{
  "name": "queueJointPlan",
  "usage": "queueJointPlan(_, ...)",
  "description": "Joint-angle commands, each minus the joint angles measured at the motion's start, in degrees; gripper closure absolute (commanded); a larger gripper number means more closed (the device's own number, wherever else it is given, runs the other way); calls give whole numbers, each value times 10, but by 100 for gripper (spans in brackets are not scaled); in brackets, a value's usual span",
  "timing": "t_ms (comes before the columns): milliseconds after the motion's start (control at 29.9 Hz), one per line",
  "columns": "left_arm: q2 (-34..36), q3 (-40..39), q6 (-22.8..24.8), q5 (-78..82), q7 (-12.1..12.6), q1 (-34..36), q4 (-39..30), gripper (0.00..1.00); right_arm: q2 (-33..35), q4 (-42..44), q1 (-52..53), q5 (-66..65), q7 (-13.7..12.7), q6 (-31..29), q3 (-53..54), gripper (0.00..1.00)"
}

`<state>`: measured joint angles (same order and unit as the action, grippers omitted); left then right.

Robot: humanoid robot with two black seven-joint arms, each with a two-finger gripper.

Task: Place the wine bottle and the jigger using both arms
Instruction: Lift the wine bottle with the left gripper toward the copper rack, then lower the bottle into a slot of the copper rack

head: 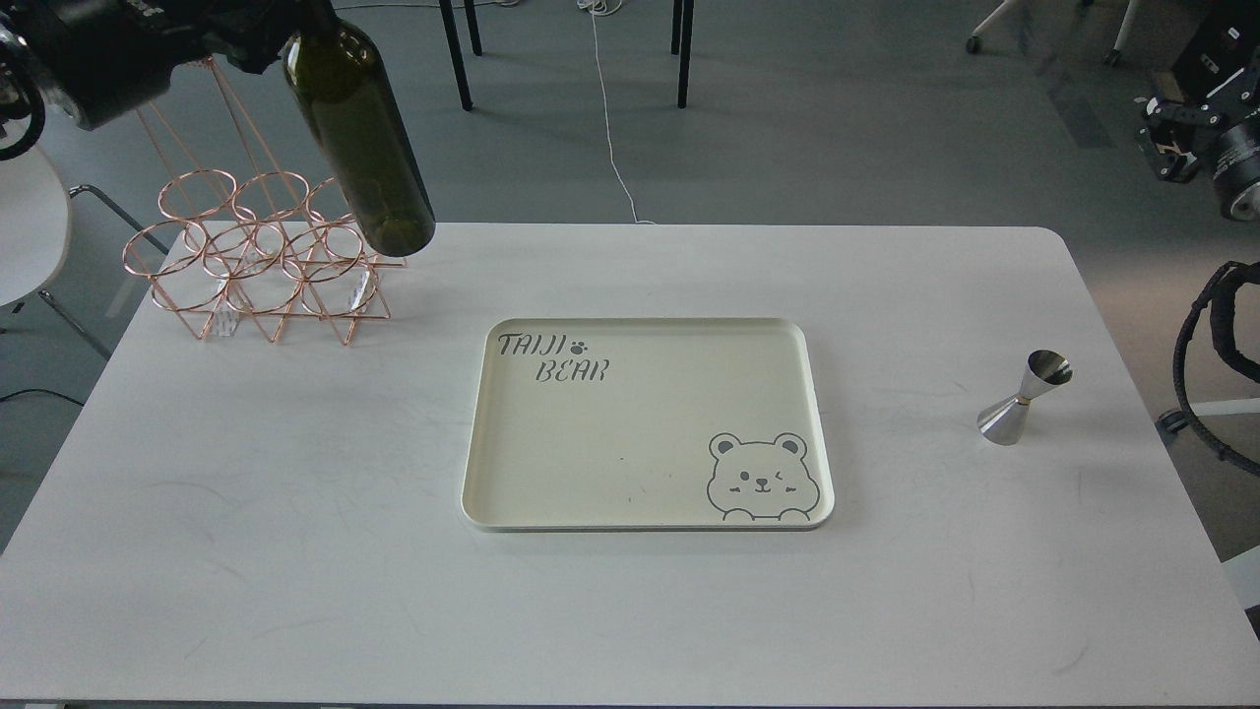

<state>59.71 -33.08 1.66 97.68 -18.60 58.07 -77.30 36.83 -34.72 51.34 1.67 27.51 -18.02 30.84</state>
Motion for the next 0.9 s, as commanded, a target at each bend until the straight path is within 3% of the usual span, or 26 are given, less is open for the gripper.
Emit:
queueJointPlan(0,1,0,-3,2,-15,1,57,88,0,0,0,0,0,0,-1,3)
queueJointPlan(468,-9,34,-6,36,-15,-1,107,89,1,1,0,0,0,-1,-1,3)
queueJointPlan(869,-21,61,-7,29,-13,-1,109,89,1,2,0,0,0,-1,-1,3)
